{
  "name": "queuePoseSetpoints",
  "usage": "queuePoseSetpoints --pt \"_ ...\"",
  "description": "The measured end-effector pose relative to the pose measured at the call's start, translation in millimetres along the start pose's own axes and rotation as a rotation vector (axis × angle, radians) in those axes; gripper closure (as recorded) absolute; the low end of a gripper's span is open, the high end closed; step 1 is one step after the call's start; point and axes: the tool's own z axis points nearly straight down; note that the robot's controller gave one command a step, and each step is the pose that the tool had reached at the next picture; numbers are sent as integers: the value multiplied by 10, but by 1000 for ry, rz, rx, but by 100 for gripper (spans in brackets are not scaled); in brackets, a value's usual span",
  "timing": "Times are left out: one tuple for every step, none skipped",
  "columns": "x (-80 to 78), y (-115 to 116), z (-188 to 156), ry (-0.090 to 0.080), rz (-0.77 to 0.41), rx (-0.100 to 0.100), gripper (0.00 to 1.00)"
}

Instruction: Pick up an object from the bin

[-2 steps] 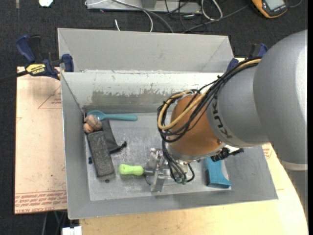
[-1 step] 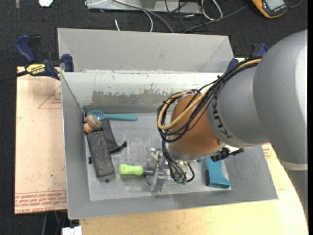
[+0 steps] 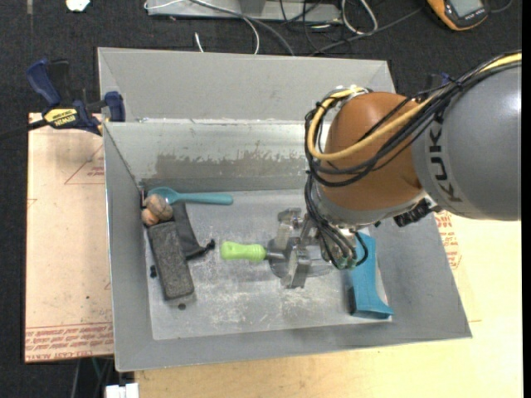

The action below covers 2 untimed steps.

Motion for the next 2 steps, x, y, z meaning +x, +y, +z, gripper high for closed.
queuePoseSetpoints --pt "-1 0 2 0 0 0 100" --pt "-369 -104 821 -6 -21 -1 100"
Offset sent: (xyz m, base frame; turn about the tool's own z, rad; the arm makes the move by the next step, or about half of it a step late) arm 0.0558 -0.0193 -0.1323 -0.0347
